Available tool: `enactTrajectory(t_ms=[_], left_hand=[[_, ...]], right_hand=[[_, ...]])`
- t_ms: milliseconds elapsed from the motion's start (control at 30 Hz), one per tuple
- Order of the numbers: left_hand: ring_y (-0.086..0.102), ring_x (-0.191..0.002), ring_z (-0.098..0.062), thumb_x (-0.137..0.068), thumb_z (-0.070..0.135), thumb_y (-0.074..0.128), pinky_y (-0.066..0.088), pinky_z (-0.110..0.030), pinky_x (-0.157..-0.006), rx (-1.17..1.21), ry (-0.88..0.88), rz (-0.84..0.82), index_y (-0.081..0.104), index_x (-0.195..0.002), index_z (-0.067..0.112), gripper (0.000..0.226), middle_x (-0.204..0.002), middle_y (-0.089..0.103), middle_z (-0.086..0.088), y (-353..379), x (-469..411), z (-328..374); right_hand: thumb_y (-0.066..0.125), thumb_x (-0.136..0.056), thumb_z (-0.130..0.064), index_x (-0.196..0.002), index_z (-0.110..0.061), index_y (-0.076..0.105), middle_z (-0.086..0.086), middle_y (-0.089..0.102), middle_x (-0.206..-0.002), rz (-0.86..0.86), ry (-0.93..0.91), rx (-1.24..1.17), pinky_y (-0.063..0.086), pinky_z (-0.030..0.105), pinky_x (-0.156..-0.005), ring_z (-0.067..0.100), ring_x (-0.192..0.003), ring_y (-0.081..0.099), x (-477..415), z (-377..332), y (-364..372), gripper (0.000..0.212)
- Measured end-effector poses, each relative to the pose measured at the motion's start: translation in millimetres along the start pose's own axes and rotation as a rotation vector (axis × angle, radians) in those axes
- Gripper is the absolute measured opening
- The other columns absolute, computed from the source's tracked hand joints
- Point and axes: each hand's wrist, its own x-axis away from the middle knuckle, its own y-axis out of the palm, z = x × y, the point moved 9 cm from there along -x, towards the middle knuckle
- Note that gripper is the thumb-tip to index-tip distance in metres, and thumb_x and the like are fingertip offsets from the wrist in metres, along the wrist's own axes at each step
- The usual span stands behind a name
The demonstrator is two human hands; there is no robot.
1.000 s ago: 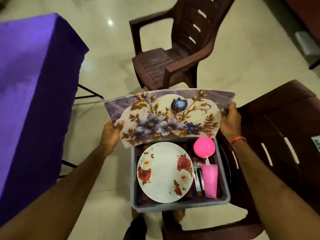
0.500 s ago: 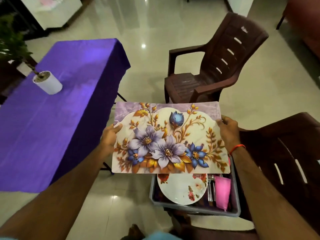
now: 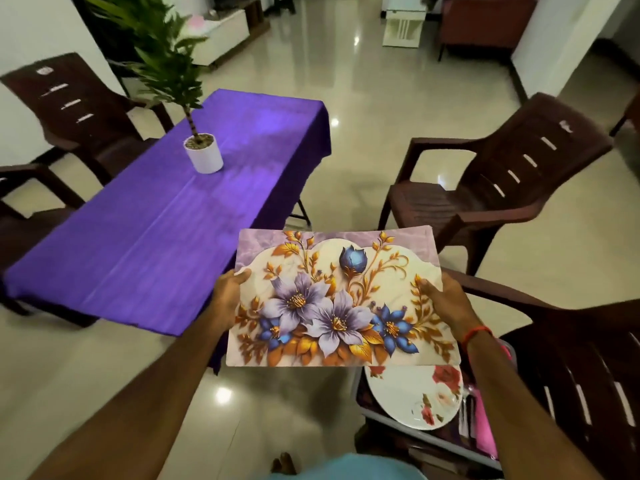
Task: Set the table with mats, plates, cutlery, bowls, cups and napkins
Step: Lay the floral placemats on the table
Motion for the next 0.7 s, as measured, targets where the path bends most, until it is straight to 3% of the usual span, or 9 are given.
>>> enactTrajectory(t_ms=[133,333,433,567,700], left_hand=[[0.068,-0.084,-0.036,-0.095,0.019,0.064,0.055,-0.047,-0.078,0.071,-0.083,0.070,0.071,-0.106,0.006,0.019,-0.101,0.074,-0.021,-62,4,-15],[0.072,-0.090,-0.040,-0.077,0.040,0.071,0.060,-0.054,-0.078,0.143,-0.145,0.104,0.073,-0.112,0.010,0.046,-0.104,0.076,-0.019,-144,-27,-51],[0.071,-0.103,-0.043,-0.074,0.056,0.067,0.058,-0.061,-0.087,0.256,-0.175,0.109,0.072,-0.122,0.013,0.065,-0.114,0.075,-0.017,-168,-22,-55],[0.070,-0.095,-0.038,-0.102,0.044,0.048,0.056,-0.043,-0.082,0.319,-0.161,0.105,0.073,-0.107,0.010,0.043,-0.103,0.077,-0.018,-171,21,-34],[0.069,-0.092,-0.036,-0.104,0.040,0.044,0.054,-0.041,-0.081,0.362,-0.161,0.124,0.071,-0.106,0.009,0.042,-0.091,0.079,-0.015,-186,22,-40]], right_hand=[[0.067,-0.095,-0.039,-0.122,-0.015,0.063,0.002,0.072,-0.109,-0.053,-0.039,0.079,0.055,0.038,-0.087,0.021,-0.099,0.069,8,-24,50,0.037],[0.061,-0.100,-0.032,-0.119,-0.019,0.056,-0.008,0.067,-0.099,-0.148,-0.069,0.103,0.050,0.027,-0.069,0.010,-0.090,0.065,29,-57,117,0.024],[0.062,-0.099,-0.036,-0.125,-0.018,0.057,0.000,0.071,-0.108,-0.191,-0.083,0.097,0.057,0.038,-0.080,0.019,-0.097,0.070,32,-67,140,0.031],[0.065,-0.096,-0.043,-0.124,-0.023,0.061,0.000,0.075,-0.109,-0.257,-0.100,0.136,0.059,0.049,-0.088,0.021,-0.098,0.073,27,-80,168,0.035],[0.064,-0.098,-0.038,-0.121,-0.018,0.062,0.001,0.075,-0.105,-0.279,-0.134,0.175,0.059,0.037,-0.077,0.020,-0.092,0.073,21,-99,190,0.031]])
